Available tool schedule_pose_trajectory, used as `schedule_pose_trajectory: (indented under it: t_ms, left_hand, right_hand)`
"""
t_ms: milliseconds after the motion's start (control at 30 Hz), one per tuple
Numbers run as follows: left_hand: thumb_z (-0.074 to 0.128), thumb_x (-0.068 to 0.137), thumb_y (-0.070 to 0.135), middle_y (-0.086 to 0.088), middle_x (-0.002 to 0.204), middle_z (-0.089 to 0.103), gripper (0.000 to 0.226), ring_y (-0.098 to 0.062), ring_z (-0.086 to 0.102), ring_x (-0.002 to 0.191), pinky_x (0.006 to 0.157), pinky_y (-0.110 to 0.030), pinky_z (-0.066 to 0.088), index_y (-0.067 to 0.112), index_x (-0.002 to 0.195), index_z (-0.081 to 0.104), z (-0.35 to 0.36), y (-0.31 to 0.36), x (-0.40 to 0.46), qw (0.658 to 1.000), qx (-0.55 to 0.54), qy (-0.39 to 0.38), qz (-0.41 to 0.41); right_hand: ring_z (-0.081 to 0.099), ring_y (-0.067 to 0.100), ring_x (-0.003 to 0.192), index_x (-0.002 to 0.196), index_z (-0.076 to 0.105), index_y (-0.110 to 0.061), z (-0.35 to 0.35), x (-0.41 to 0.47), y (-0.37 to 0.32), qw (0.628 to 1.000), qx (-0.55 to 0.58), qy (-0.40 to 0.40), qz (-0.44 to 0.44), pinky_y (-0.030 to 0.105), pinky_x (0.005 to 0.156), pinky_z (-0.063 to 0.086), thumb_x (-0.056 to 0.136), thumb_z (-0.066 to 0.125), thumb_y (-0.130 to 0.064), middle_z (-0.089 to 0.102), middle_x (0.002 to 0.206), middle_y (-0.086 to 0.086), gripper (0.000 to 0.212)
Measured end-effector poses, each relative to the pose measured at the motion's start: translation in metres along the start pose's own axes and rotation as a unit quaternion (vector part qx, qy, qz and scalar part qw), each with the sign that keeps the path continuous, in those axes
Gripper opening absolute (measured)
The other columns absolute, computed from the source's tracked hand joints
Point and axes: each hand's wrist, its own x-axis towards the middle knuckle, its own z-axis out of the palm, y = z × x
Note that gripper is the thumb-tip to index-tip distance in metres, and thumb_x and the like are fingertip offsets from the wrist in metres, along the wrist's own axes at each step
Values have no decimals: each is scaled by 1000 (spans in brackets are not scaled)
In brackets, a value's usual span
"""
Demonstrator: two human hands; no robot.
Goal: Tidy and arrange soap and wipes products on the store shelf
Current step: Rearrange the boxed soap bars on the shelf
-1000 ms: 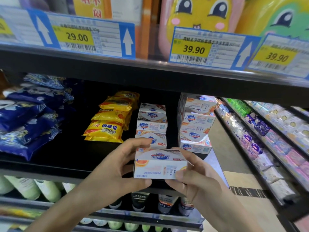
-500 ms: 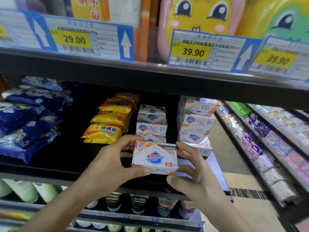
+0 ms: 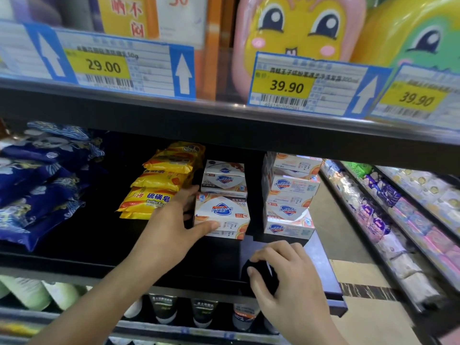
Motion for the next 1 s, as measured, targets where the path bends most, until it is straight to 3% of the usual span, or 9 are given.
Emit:
schedule_pose_trajectory:
  t_ms: [100, 200, 300, 400, 500, 633, 733, 867, 1000]
  left_hand:
    - [83, 84, 43, 12, 140, 64, 89, -2, 63, 119, 87, -11, 48, 32, 159, 35, 7, -1, -3, 997, 74, 31, 18]
    - [75, 90, 51, 8, 150, 57, 92, -11, 58, 130, 91, -16, 43, 30, 164, 24, 12, 2, -3, 989, 139, 35, 24]
    - [69, 94, 50, 7, 150, 56, 91, -2, 55, 121, 86, -7, 38, 29, 166, 17, 15, 5, 1, 990, 136, 21, 12]
    - [68, 97, 45, 6, 149, 57, 89, 6, 43, 110, 66, 7, 35, 28, 166, 16, 18, 7, 3, 992, 128, 17, 5]
    - [69, 97, 42, 8, 149, 56, 86, 7, 43, 114, 71, 9, 35, 26, 166, 20, 18, 10, -2, 995, 101, 17, 7]
    - [68, 97, 42, 13, 150, 52, 79, -5, 54, 131, 100, -22, 49, 32, 163, 26, 6, 7, -24, 997, 61, 39, 12]
    - [69, 96, 28, 25, 132, 56, 59, 4, 54, 121, 95, -16, 47, 42, 147, 43, 2, 0, -46, 995, 65, 63, 52]
    - [72, 93, 14, 26, 114, 62, 41, 4, 57, 113, 94, -20, 49, 36, 125, 63, 6, -9, -63, 994, 89, 36, 60]
    - [72, 92, 15, 27, 110, 61, 31, 3, 57, 110, 91, -15, 48, 35, 116, 69, 5, -11, -64, 991, 115, 23, 66]
  right_hand:
    - [49, 6, 90, 95, 67, -38, -1, 0, -2, 1000, -7, 2, -5, 28, 77, 48, 84, 63, -45, 57, 99, -25, 14]
    - [51, 10, 88, 94, 69, -35, -2, 0, -4, 1000, -12, 5, -8, 32, 76, 49, 84, 63, -43, 59, 98, -22, 14]
    - [52, 11, 88, 94, 69, -35, -3, 0, -6, 1000, -15, 4, -4, 34, 76, 49, 83, 63, -43, 59, 98, -22, 14]
    - [52, 10, 89, 94, 68, -36, -4, 0, -7, 1000, -15, -4, -1, 33, 76, 49, 84, 63, -43, 59, 98, -22, 14]
    - [53, 8, 93, 96, 68, -36, -4, 0, -6, 1000, 5, -6, 9, 32, 78, 50, 85, 63, -43, 58, 100, -24, 14]
    - [58, 7, 108, 102, 69, -32, -11, 4, 1, 991, 100, 66, 62, 16, 88, 46, 85, 69, -27, 58, 108, -23, 18]
    - [54, 14, 111, 113, 69, -28, -20, 17, 20, 991, 15, 106, 82, 22, 91, 44, 85, 75, -16, 58, 118, -10, 31]
    - [45, 29, 133, 144, 55, -32, -25, 36, 39, 984, -72, -2, 164, 41, 103, 47, 88, 77, -24, 44, 153, 6, 61]
    - [58, 26, 126, 144, 57, -39, -16, 37, 45, 983, -68, -17, 167, 35, 97, 49, 94, 72, -28, 41, 157, 0, 53]
